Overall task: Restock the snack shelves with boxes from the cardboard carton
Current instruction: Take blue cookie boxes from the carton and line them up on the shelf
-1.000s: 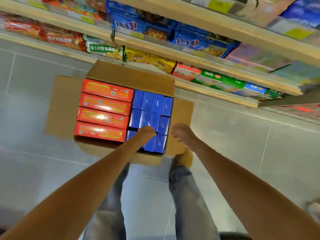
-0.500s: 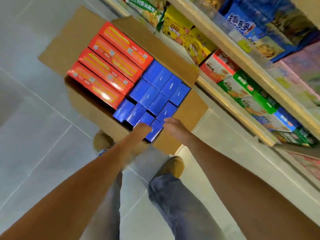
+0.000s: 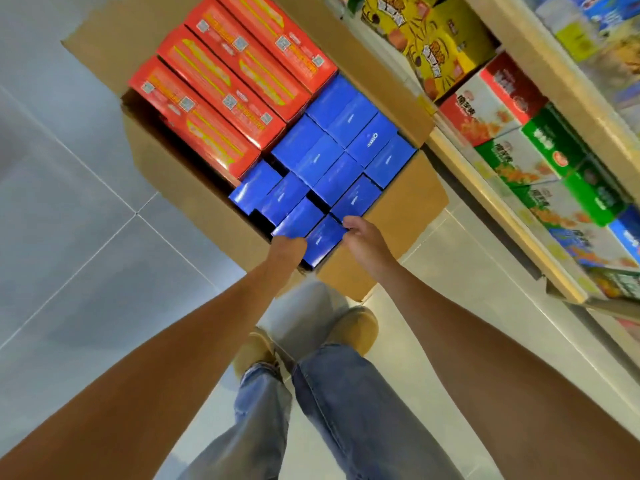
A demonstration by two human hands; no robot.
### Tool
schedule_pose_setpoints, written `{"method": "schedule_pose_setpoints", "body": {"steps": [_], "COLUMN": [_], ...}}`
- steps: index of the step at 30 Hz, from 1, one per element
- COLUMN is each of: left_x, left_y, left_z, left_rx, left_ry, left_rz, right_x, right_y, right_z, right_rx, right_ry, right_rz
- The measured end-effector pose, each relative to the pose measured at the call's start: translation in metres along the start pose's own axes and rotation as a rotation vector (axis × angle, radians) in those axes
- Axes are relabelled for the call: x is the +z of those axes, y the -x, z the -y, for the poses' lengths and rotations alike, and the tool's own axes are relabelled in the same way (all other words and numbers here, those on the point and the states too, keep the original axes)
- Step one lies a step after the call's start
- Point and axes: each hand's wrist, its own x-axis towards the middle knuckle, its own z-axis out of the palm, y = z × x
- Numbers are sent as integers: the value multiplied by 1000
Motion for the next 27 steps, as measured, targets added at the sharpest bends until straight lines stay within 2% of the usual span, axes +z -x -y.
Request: {"method": "schedule_pose_setpoints", "body": {"steps": [2,6,15,25,27], "left_x": [-4,-8,-26,-36,-36], "left_y": [6,16,12,47,60], "left_z": [2,-6,0,-14,-19], "left_rx": [-99,-107,-174,-173,-157], "left_ry": [-27,16,300,297,250], "left_rz": [-10,91,253,327,345], "right_x": [7,18,16,20,22], "right_y": [2,-4,-9,10,20], "right_z": [-5,-16,-2,27,33], "right_rx": [-57,-83,-8,103,118], "right_ry": [16,46,-73,-158,-90], "right_rz": [-42,-94,-103,-92,-126]}}
